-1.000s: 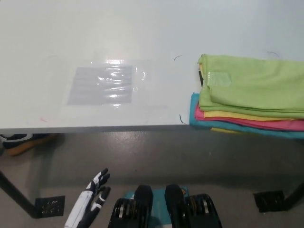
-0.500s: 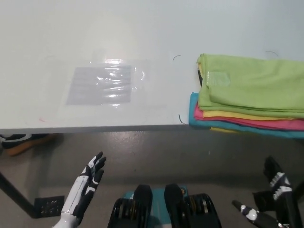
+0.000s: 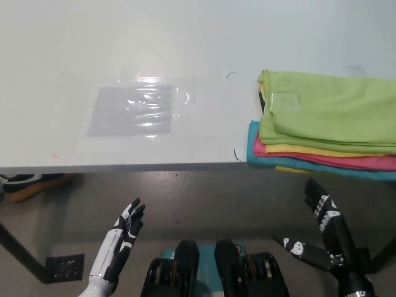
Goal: A stack of folded microfibre clothes with a single fold is kept infront of the robot. the robot uses its right hand to grab one end of the clothes and pulla it away from the other end to unfold
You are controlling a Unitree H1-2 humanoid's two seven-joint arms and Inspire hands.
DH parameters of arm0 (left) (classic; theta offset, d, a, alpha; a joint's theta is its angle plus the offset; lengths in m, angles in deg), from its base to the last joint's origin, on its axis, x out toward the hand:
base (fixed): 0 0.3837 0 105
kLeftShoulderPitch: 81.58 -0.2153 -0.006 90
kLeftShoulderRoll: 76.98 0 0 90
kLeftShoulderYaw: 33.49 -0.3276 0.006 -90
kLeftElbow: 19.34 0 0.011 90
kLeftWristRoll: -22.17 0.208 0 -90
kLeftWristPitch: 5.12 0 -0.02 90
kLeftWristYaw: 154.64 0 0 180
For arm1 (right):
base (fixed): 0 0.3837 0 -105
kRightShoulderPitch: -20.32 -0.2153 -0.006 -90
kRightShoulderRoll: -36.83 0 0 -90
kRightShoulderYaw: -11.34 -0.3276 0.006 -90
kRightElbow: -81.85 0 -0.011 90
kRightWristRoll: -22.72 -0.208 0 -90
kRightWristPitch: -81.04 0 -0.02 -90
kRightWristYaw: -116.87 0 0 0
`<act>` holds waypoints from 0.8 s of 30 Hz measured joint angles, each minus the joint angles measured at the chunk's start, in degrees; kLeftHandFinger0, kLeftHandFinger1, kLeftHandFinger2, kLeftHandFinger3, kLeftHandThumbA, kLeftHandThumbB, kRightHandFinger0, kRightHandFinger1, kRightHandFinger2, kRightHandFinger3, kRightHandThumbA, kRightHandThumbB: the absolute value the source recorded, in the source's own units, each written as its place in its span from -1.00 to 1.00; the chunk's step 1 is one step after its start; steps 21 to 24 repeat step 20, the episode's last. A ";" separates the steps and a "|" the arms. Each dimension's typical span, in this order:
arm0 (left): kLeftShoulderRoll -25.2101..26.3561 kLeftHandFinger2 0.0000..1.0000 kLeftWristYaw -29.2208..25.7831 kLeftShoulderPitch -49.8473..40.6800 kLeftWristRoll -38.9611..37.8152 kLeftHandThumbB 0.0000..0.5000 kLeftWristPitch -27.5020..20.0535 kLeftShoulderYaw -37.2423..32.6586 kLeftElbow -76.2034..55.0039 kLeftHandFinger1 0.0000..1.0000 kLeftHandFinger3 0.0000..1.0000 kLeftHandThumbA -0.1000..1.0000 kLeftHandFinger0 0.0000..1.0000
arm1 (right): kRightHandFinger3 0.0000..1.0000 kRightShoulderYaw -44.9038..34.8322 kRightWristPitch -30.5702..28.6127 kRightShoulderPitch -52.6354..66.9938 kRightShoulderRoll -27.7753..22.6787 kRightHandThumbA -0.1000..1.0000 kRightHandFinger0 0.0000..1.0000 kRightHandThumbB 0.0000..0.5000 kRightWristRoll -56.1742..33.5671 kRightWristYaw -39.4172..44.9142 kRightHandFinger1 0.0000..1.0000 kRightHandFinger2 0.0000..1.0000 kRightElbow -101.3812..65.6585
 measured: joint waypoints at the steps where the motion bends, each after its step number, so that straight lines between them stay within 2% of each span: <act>1: 0.04 1.00 -0.04 0.00 -0.04 -0.30 -0.08 0.24 0.51 1.00 1.00 0.84 1.00 | 1.00 0.02 0.09 0.01 0.16 1.00 1.00 0.03 0.00 0.13 1.00 1.00 0.34; 3: 0.11 1.00 -0.04 -0.08 -0.15 -0.29 -0.26 0.69 1.12 1.00 1.00 0.84 1.00 | 1.00 0.06 0.28 0.10 0.39 1.00 1.00 0.02 0.00 0.35 1.00 1.00 0.96; 7: 0.22 1.00 -0.03 -0.85 -0.37 -0.23 -0.64 1.04 1.25 1.00 1.00 0.89 1.00 | 1.00 0.06 0.30 0.38 0.54 1.00 1.00 0.17 0.03 0.51 1.00 1.00 2.68; 9: 0.21 1.00 -0.05 -1.37 -0.35 -0.26 -0.99 1.06 1.53 1.00 1.00 0.88 1.00 | 1.00 0.06 0.30 0.65 0.55 1.00 1.00 0.20 0.06 0.54 1.00 1.00 3.58; 10: 0.21 1.00 -0.05 -1.54 -0.31 -0.19 -1.18 1.06 1.69 1.00 1.00 0.87 1.00 | 1.00 0.07 0.30 0.90 0.56 1.00 1.00 0.17 0.09 0.54 1.00 1.00 3.84; 15: 0.22 1.00 -0.12 -1.56 -0.28 -0.13 -1.37 1.55 2.03 1.00 1.00 0.92 1.00 | 1.00 0.07 0.29 0.95 0.59 1.00 1.00 -0.04 0.10 0.69 1.00 1.00 5.94; 18: 0.22 1.00 -0.32 -1.50 0.01 -0.05 -1.53 1.73 2.16 1.00 1.00 0.91 1.00 | 1.00 0.06 0.29 0.95 0.61 1.00 1.00 -0.04 0.01 1.06 1.00 1.00 6.53; 24: 0.22 1.00 -0.35 -1.51 0.12 -0.05 -1.60 1.77 2.29 1.00 1.00 0.90 1.00 | 1.00 0.06 0.29 0.96 0.63 0.99 1.00 -0.02 -0.13 1.36 1.00 1.00 6.87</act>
